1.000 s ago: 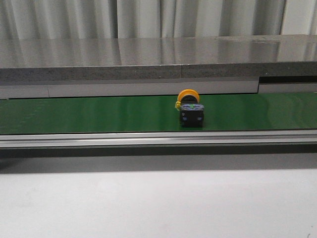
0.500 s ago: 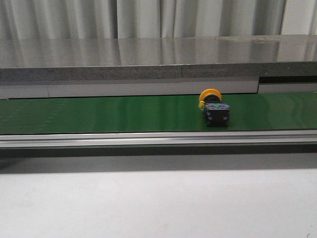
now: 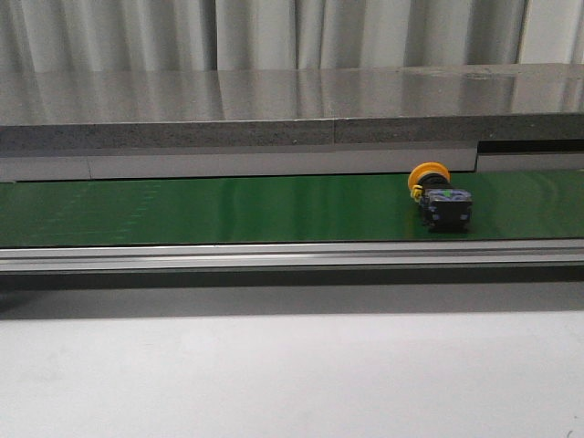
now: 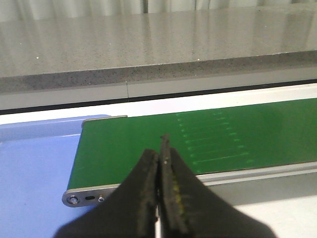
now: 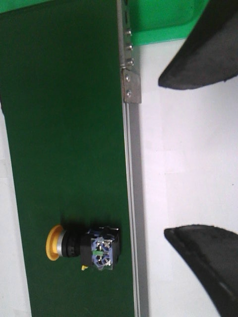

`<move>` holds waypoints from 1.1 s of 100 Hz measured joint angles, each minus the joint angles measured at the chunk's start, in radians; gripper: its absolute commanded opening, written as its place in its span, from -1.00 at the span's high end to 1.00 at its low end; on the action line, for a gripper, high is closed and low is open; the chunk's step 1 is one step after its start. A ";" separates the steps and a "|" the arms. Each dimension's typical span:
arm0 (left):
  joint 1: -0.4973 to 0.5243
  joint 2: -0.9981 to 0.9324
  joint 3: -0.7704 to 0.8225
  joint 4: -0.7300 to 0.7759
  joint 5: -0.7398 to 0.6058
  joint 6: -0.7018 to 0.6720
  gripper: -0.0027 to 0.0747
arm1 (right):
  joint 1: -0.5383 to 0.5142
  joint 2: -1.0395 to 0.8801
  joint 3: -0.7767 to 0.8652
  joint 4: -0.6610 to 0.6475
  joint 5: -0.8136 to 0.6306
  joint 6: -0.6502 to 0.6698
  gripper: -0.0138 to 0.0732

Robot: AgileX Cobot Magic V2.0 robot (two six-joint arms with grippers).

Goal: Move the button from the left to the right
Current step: 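Grasp the button with the right gripper and lift it off the belt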

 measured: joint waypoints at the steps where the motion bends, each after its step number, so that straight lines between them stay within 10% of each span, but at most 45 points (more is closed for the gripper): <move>1: 0.000 0.000 0.000 0.000 0.000 0.000 0.98 | 0.000 0.001 0.001 0.000 0.000 -0.002 -0.63; 110: 0.000 0.000 0.000 0.000 -0.002 0.000 0.98 | 0.078 0.578 -0.228 0.079 -0.130 -0.237 -0.62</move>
